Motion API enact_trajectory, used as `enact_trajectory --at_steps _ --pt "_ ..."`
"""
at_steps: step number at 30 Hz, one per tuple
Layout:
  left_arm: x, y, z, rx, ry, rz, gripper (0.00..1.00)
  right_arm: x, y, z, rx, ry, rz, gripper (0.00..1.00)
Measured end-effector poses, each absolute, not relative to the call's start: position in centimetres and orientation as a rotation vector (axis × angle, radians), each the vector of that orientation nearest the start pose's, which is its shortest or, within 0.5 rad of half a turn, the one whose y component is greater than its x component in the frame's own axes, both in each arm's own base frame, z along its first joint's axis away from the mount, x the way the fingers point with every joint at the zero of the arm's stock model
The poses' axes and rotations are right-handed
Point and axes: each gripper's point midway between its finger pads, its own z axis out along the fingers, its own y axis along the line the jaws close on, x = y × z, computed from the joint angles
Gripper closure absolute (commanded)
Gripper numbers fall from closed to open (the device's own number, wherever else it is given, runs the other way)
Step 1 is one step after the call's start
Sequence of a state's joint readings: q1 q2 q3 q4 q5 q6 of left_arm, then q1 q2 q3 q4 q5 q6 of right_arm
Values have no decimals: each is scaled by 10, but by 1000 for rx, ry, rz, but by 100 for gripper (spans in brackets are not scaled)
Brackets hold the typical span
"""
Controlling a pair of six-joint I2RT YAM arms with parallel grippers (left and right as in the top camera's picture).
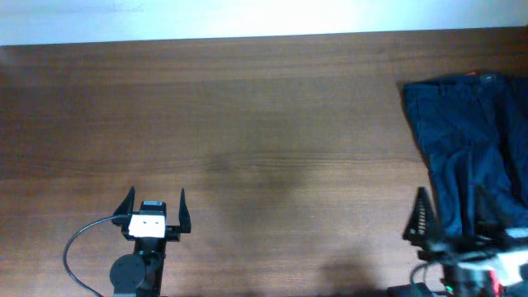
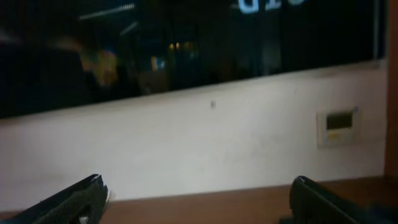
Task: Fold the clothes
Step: 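Reach the right gripper to the navy shorts waistband and grasp it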
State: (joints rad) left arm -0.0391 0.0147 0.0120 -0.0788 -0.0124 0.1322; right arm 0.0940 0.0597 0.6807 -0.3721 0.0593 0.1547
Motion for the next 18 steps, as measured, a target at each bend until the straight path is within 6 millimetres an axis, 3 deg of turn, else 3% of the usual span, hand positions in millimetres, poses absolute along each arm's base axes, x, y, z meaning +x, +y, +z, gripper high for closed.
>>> enact_trajectory --at_steps 3,4,12,14,16,18 --pt "246 -7 157 132 1648 81 1 161 3 401 99 1370 162 2" --pt "246 -7 157 132 1648 81 1 164 3 399 101 1411 157 2" --pt "246 -7 157 134 1644 84 1 234 -3 428 105 1695 11 2" --pt "246 -7 158 133 1644 84 1 255 -4 444 106 1712 -16 2" --pt "246 -7 158 132 1644 85 0 270 -4 446 105 1740 -29 2" --pt "246 -7 158 132 1644 86 1 279 -4 434 102 1793 -44 2"
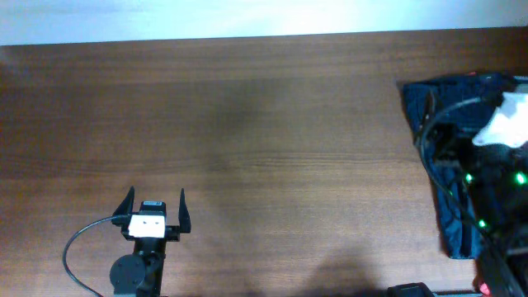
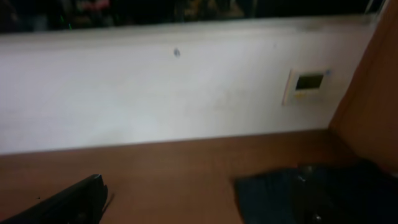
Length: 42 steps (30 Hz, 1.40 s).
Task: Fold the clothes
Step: 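Reach the right gripper to the navy shorts waistband and grasp it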
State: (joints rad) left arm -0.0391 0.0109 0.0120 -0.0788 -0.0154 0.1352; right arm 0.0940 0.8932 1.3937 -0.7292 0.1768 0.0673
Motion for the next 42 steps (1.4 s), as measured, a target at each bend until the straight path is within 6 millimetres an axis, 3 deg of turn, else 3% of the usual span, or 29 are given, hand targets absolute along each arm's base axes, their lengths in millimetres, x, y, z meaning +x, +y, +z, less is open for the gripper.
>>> enact_trajectory --at_steps 7,11,15,20,23,34,42 --pt "246 -7 158 132 1644 86 1 308 -3 408 132 1909 -44 1" --pt "246 -7 158 132 1644 86 1 339 -7 378 151 2108 -91 2" --pt "246 -7 158 132 1644 86 1 385 -33 349 237 2317 -172 2" --pt "246 -7 157 132 1645 86 1 441 -70 318 337 2400 -231 1" --pt "246 -7 158 132 1644 86 1 462 -85 296 372 2428 -290 2" --pt "246 -7 157 132 1645 86 1 524 -109 185 410 2528 -439 3" --pt "246 -7 157 132 1644 86 1 547 -123 102 429 2608 -465 3"
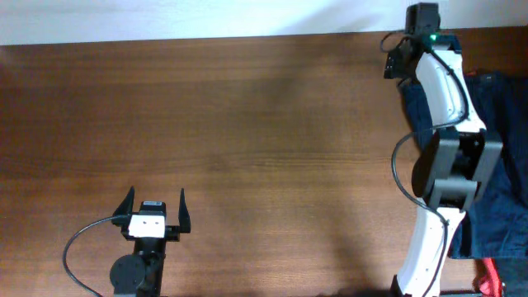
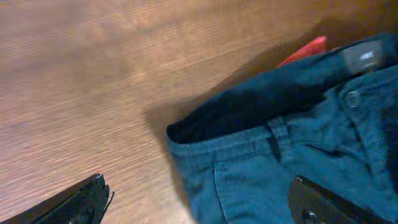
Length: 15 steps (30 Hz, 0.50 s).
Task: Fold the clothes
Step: 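Reach the right gripper to the navy shorts waistband and grasp it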
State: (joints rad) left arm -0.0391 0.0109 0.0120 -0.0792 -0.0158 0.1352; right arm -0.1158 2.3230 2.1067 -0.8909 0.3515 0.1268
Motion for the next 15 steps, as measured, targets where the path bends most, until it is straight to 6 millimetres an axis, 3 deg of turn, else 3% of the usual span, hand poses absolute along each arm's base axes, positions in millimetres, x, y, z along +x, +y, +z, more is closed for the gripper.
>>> enact_trajectory --at_steps 7,11,15 --pt "246 -7 157 132 1644 86 1 549 -149 51 489 2651 -477 7" --pt "246 -7 157 132 1644 86 1 551 -151 29 501 2677 -429 23" --pt "246 -7 158 132 1644 86 1 551 -147 25 494 2685 -401 36"
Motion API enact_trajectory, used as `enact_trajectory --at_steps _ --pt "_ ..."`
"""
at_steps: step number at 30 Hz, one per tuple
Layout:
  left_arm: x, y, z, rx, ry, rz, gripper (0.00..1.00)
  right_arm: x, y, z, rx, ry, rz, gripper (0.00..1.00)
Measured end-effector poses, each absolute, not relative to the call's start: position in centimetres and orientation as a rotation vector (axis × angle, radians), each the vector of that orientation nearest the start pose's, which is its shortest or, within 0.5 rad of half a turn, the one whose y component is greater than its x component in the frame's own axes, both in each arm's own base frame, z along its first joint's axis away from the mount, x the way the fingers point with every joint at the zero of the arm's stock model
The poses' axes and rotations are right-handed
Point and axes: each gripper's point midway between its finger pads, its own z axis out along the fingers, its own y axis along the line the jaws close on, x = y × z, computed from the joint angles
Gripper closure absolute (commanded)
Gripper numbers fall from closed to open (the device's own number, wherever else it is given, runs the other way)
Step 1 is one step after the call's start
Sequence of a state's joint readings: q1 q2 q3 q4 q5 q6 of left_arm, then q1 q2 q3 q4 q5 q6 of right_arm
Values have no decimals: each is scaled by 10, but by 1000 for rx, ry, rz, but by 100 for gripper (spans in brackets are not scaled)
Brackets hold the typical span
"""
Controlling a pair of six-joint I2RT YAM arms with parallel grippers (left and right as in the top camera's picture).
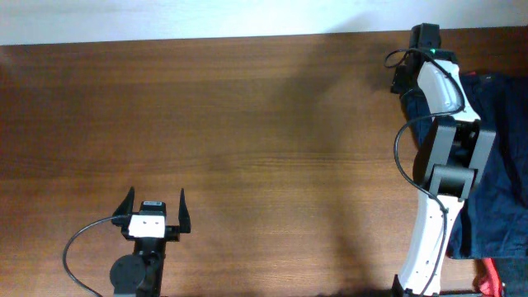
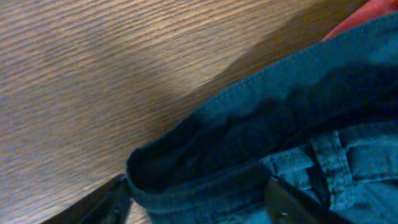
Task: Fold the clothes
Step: 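Reach the right gripper to the navy shorts waistband and grasp it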
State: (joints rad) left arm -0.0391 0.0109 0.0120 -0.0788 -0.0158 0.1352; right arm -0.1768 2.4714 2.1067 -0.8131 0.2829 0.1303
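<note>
Dark blue jeans [image 1: 499, 157] lie at the table's right side, partly cut off by the frame and partly under my right arm. Up close, their waistband [image 2: 249, 143] fills the right wrist view, with a belt loop showing. My right gripper [image 1: 401, 79] is stretched to the jeans' far left corner. There the right gripper [image 2: 196, 208] stands open, one finger on each side of the waistband's corner fold. Near the front edge on the left, my left gripper [image 1: 155, 201] rests open and holds nothing.
A bit of red cloth [image 2: 364, 15] peeks out beyond the waistband, and another red item [image 1: 492, 279] lies at the front right corner. The wooden table [image 1: 247, 124] ends at a white wall along the far side.
My right gripper has come down and slightly nearer onto the waistband corner. The denim now fills the wrist view between the open fingers. The left arm has not moved.
My right gripper first sat low at the front right by the jeans, its camera facing the wall. Then the arm was raised over the jeans. Later it was stretched to the far edge, open above the waistband corner, and now it straddles that corner.
</note>
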Motion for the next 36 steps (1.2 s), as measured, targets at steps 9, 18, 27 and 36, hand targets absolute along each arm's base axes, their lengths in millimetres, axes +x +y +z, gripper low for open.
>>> enact_trajectory --at_steps 9,18,27,36 --pt "246 -7 158 132 1644 86 1 546 -142 22 489 2718 -371 25" --pt "246 -7 158 132 1644 86 1 547 -130 17 535 2726 -258 27" --pt "246 -7 158 132 1644 86 1 550 -130 14 546 2705 -247 33" --pt "246 -7 158 132 1644 86 1 552 -130 7 550 2702 -249 68"
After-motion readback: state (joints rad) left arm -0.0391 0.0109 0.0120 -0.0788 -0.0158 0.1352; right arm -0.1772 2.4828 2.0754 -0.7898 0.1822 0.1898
